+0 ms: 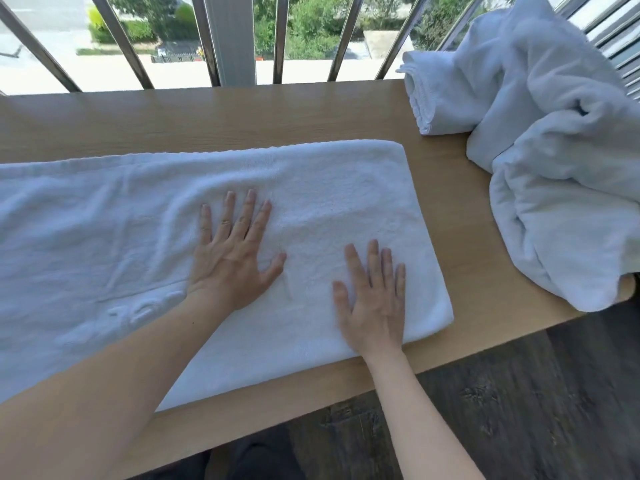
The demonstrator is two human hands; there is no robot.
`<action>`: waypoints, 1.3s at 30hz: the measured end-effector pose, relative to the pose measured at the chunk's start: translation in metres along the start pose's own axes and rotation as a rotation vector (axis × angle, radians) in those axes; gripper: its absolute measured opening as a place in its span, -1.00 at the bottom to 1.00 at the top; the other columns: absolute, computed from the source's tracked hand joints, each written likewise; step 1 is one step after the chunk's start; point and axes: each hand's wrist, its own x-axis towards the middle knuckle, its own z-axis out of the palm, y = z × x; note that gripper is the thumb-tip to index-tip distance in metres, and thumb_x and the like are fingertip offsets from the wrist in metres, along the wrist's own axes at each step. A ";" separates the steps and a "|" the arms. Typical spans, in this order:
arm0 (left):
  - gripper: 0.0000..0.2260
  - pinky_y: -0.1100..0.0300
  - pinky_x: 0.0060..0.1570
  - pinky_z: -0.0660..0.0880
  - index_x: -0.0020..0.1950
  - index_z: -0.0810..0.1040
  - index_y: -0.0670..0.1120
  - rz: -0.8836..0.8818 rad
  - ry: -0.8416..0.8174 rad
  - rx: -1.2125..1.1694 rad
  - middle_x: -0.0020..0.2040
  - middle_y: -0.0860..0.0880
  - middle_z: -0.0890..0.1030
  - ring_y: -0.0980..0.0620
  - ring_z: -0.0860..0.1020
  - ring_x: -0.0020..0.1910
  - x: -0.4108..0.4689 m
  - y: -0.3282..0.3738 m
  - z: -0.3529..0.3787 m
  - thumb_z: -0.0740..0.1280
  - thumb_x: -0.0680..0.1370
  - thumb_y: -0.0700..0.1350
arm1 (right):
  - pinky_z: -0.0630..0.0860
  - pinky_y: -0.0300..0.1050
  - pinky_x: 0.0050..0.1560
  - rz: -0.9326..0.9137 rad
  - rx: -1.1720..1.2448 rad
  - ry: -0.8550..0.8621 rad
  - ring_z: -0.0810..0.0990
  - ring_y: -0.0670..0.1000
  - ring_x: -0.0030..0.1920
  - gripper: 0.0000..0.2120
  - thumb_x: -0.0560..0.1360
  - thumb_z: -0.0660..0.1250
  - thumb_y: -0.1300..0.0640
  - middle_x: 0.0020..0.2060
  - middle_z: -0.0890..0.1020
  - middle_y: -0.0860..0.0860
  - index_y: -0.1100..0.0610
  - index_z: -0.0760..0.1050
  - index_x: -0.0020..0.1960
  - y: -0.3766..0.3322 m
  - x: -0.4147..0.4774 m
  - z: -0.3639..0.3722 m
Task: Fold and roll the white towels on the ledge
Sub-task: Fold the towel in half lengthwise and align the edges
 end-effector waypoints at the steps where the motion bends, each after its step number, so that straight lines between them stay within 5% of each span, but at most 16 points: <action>1: -0.25 -0.26 0.55 -0.16 0.66 -0.04 0.00 0.000 0.002 -0.001 0.66 -0.06 -0.02 -0.16 -0.11 0.63 0.000 0.000 0.000 -0.03 0.56 0.35 | -0.21 0.15 0.57 0.047 0.004 0.003 -0.23 0.03 0.60 -0.41 0.65 -0.13 -0.29 0.62 -0.14 -0.01 -0.16 -0.16 0.62 0.009 0.000 0.000; 10: -0.34 -0.17 0.57 -0.07 0.64 0.10 -0.10 0.025 -0.021 -0.077 0.64 -0.10 0.09 -0.16 0.00 0.63 -0.019 -0.002 -0.004 -0.04 0.60 0.21 | -0.22 0.19 0.56 0.331 -0.016 -0.001 -0.17 0.09 0.61 -0.37 0.62 -0.21 -0.28 0.62 -0.10 0.06 -0.09 -0.16 0.63 0.043 -0.003 -0.015; 21: -0.43 -0.10 0.54 0.08 0.59 0.26 -0.15 -0.020 0.029 -0.101 0.60 -0.10 0.22 -0.11 0.17 0.59 -0.136 -0.088 -0.012 0.06 0.65 0.12 | -0.16 0.18 0.57 -0.197 0.183 -0.008 -0.18 0.08 0.61 -0.44 0.66 -0.10 -0.17 0.62 -0.04 0.04 -0.05 0.02 0.63 -0.203 -0.016 0.024; 28: -0.45 -0.01 0.59 -0.09 0.62 0.20 -0.06 -0.141 -0.007 -0.069 0.63 -0.02 0.12 -0.06 0.05 0.62 -0.180 -0.168 -0.020 0.02 0.66 0.12 | -0.25 0.17 0.56 -0.181 0.120 -0.052 -0.25 0.06 0.60 -0.43 0.65 -0.14 -0.18 0.62 -0.09 0.03 -0.08 -0.05 0.63 -0.298 -0.024 0.047; 32: -0.39 -0.05 0.59 -0.12 0.65 0.09 0.01 -0.147 -0.034 -0.066 0.65 0.00 0.02 -0.05 -0.07 0.64 -0.176 -0.213 -0.027 0.03 0.63 0.20 | -0.21 0.21 0.56 -0.130 0.065 -0.039 -0.23 0.06 0.60 -0.37 0.62 -0.06 -0.23 0.62 -0.12 0.01 -0.13 -0.18 0.62 -0.304 -0.024 0.051; 39: -0.36 -0.07 0.59 -0.12 0.65 -0.02 0.11 -0.273 -0.032 -0.119 0.66 0.02 -0.07 -0.03 -0.12 0.63 -0.129 -0.294 -0.045 -0.06 0.59 0.27 | -0.14 0.23 0.56 -0.117 0.055 0.015 -0.13 0.09 0.61 -0.36 0.59 0.00 -0.20 0.62 -0.03 0.02 -0.11 -0.07 0.63 -0.307 -0.022 0.056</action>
